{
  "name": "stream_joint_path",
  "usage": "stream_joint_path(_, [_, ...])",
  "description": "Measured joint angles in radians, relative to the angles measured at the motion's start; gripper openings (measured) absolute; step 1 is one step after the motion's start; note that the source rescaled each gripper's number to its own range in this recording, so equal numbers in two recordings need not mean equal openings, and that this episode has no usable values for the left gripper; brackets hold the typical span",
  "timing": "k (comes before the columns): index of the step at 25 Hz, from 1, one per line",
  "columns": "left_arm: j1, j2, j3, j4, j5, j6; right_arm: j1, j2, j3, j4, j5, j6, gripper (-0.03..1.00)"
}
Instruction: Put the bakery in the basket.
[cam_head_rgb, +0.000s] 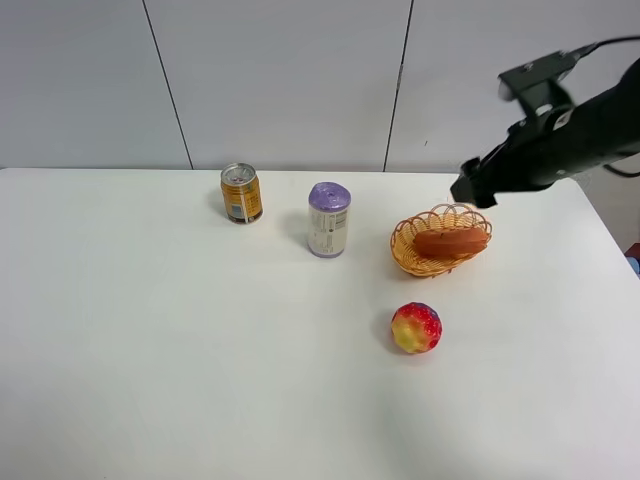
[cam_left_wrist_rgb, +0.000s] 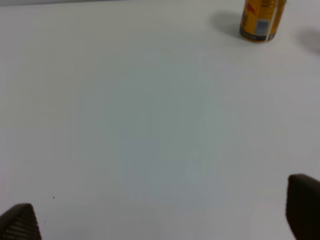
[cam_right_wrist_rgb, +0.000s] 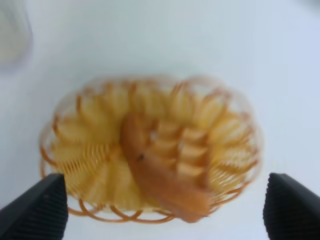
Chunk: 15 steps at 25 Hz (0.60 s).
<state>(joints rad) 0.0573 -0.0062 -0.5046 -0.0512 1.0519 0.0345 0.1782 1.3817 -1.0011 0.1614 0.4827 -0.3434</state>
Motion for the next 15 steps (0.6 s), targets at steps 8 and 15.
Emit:
stream_joint_path(8, [0.000,0.000,0.000,0.000,0.000,0.000,-0.149,-0.572,0.086,0.006,0.088,0.146,0.50])
stream_joint_path(15, [0.000,0.000,0.000,0.000,0.000,0.000,-0.381,-1.047,0.184,-0.058,0.428,0.195,0.50])
